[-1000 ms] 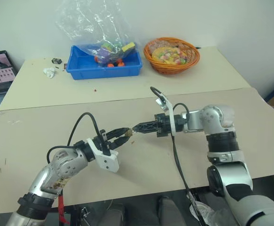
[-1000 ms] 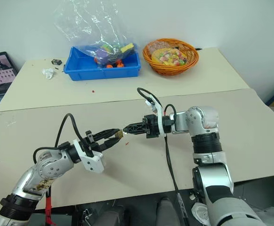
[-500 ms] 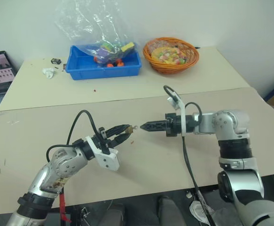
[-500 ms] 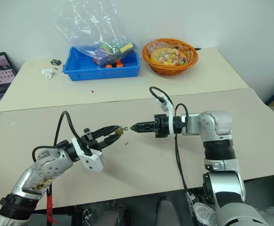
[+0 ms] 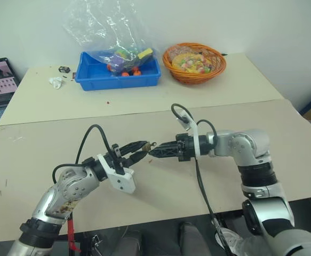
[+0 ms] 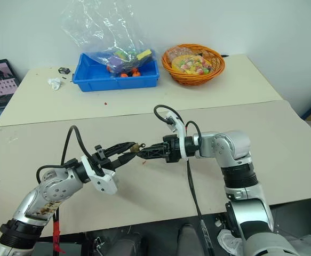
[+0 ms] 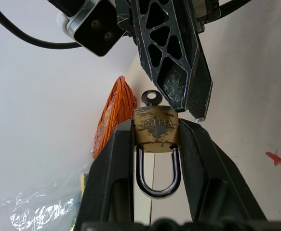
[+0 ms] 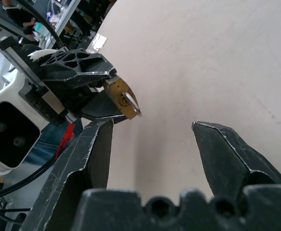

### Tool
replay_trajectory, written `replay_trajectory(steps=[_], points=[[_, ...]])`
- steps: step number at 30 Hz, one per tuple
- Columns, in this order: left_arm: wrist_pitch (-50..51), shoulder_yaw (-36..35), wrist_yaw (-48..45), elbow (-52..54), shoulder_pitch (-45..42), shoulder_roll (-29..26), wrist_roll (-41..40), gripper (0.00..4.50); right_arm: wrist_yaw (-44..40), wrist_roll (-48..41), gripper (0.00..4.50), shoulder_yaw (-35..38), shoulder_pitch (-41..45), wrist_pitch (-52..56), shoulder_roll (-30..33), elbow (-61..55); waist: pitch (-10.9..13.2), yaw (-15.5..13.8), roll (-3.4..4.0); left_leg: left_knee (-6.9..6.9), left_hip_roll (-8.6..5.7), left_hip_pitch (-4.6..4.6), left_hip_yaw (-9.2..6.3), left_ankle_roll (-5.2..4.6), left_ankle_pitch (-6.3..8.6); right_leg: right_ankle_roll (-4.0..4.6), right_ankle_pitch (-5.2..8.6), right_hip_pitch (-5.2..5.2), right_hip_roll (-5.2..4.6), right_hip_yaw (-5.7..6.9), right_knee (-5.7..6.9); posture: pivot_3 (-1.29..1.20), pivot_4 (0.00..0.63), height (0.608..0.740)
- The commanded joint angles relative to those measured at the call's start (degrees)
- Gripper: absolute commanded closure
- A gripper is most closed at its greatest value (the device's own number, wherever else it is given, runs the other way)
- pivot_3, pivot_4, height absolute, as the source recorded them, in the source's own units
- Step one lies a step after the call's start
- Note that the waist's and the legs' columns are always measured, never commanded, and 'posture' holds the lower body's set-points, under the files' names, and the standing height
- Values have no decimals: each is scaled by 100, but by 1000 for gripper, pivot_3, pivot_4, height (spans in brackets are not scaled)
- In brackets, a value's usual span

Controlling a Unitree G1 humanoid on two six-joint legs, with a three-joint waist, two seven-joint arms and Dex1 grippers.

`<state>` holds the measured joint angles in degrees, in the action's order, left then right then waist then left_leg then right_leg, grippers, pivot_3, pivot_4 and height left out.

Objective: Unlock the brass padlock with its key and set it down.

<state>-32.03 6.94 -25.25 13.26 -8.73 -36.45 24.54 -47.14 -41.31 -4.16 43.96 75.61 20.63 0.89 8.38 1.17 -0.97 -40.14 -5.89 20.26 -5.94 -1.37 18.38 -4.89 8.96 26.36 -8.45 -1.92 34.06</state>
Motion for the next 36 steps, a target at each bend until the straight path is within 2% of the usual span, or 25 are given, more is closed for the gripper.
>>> replay_trajectory(steps=[1, 10, 16, 20, 21, 33, 36], points=[[22, -124, 48, 271, -21, 2, -156, 3692, 44, -83, 1295, 89, 198, -108, -90, -63, 0, 0, 0, 0, 0, 0, 0, 0, 0, 0, 0, 0, 0, 0, 0, 0, 150, 740], [15, -121, 53, 267, -26, 1, -157, 3692, 129, -110, 1295, 145, 216, -79, -153, -37, 0, -5, 0, 0, -1, 0, 0, 0, 0, 0, 0, 0, 0, 0, 0, 0, 150, 740], [19, -117, 55, 260, -33, 0, -163, 3692, 153, -107, 2916, 132, 193, -96, -145, -32, 0, -2, 0, 0, -1, 0, 0, 0, 0, 0, 0, 0, 0, 0, 0, 0, 150, 740], [32, -115, 48, 263, -32, -5, -166, 3692, 180, -148, 4355, 140, 184, -84, -156, -37, 0, -4, 0, 0, -1, 0, 0, 0, 0, 0, 0, 0, 0, 0, 0, 0, 150, 740], [29, -122, 46, 261, -32, -4, -169, 3692, 184, -160, 4473, 136, 182, -86, -158, -41, 0, -7, 0, 0, -1, 0, -1, 0, 0, 0, 0, 0, 0, 0, 0, 0, 150, 740], [35, -151, 29, 283, -1, -7, -183, 3692, 59, -123, 4473, -60, 144, -302, 7, -216, 0, -6, 0, 1, -1, 0, -1, 0, 0, 0, 0, 0, 0, 0, -1, 0, 150, 740], [48, -157, 25, 306, 16, -5, -186, 3692, 11, -54, 3868, -159, 6, -377, 175, -245, 0, -13, 0, 0, -2, 0, -1, 0, 0, 0, 0, 0, 0, 0, -1, 0, 150, 740]])
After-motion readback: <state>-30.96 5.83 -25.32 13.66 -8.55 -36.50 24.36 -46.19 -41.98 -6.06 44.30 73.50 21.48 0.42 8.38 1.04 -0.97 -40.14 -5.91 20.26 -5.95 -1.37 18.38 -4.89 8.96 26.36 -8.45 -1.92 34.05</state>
